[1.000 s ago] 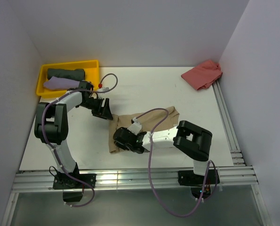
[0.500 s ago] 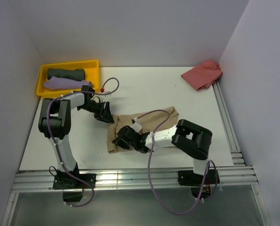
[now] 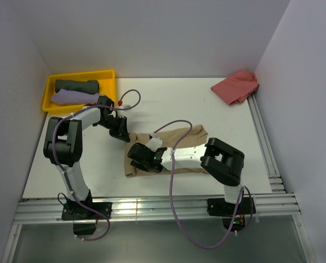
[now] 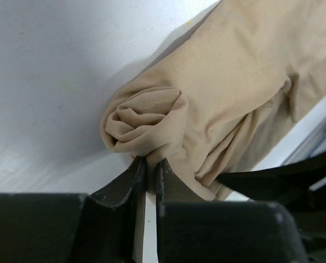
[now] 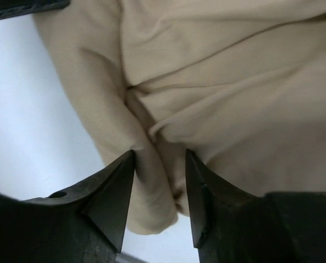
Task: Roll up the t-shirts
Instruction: Roll the tshirt
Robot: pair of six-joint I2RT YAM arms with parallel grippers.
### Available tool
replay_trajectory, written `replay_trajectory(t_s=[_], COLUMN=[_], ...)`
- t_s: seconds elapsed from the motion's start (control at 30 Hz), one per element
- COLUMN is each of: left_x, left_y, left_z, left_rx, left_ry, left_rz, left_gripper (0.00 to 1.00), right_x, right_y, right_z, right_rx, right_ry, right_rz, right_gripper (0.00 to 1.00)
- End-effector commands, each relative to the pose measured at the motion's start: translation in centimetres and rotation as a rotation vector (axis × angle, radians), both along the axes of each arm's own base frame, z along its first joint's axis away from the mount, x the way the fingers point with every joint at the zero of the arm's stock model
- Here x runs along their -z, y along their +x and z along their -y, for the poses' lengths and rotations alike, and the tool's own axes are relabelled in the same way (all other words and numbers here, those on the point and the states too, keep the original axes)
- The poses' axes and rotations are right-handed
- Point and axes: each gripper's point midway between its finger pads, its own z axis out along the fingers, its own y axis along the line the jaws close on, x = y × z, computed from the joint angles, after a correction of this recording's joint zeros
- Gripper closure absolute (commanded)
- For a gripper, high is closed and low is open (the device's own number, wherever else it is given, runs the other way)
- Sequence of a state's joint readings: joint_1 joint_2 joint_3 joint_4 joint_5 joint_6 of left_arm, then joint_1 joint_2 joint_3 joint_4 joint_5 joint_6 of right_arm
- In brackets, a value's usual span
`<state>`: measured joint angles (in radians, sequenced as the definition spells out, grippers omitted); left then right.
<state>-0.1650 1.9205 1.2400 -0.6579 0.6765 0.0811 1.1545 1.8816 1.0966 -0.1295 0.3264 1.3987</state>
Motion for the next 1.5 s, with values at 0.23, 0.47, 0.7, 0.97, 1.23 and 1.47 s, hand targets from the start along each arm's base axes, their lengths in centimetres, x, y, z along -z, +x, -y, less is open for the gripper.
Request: replay_trajectory(t_s=[0.23,0.47,0.7,0.97,1.23,1.47], left_x=[-1.7,-1.7,-1.8,-1.4,-1.3,-1.7], left_y=[1.6,1.7,1.8,1.8,1.7,2.0], left_z=[-0.2,-0.1,0.0,0.0,0.3,0.6], left_rx=[-0.02,-0.017,-0.014,-0.013,-0.004,0.003], left_ry=[0.144,0.158,0.162,0.165,0.155,0.145], left_rz=[0.121,0.114,0.118,0.114,0.105,0.115], left_gripper=[1.0,1.0,1.0,1.0,0.85,0.71], right_x=[-5.8,-7.5,-5.7,-3.6,-1.2,-0.1], right_y=[2.7,5.2,6.2,5.6,4.4,4.0], right_z=[2.7,-2.6,-5.0,-3.2,-2.4,-2.9], right_rx=[0.024,-0.047,-0.095,-0.083,-0.104,-0.133], right_ry=[-0.367,-0.374,-0.426,-0.525,-0.563,-0.567], right_rz=[0.19,0.248,0.255,0.216,0.182,0.168], right_gripper=[0.51,0.51,0.52,0.52,0.49,0.48])
